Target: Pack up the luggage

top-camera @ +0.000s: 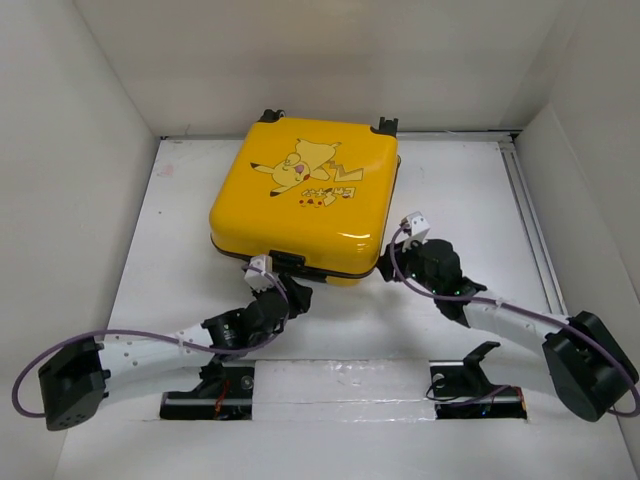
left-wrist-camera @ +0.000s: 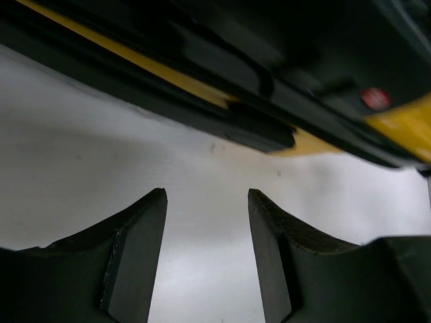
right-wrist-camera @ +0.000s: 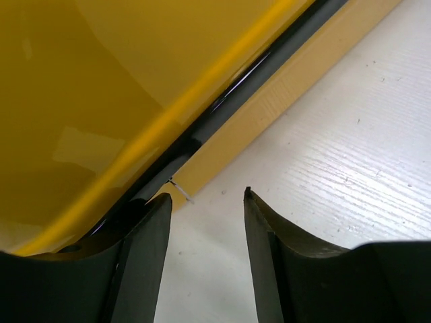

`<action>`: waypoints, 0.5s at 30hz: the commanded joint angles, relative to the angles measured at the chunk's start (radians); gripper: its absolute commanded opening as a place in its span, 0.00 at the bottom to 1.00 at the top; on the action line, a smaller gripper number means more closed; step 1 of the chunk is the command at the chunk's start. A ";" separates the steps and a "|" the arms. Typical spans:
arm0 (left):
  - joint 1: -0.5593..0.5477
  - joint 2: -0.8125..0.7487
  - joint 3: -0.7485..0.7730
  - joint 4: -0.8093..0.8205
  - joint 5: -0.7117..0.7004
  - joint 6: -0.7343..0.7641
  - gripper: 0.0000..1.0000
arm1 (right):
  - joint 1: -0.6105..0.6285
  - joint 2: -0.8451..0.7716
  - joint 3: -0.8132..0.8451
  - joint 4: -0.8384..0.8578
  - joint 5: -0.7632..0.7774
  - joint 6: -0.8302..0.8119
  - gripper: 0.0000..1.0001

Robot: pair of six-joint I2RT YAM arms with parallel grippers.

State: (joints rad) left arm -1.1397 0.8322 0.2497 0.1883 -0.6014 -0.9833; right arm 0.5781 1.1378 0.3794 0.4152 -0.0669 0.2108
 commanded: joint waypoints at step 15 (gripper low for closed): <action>0.080 0.076 -0.010 0.146 -0.037 0.003 0.49 | 0.008 0.025 -0.077 0.464 -0.215 -0.039 0.24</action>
State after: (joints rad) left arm -1.0649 0.9077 0.2279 0.3019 -0.5983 -0.9821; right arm 0.5797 1.1633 0.2924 0.6769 -0.1604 0.1570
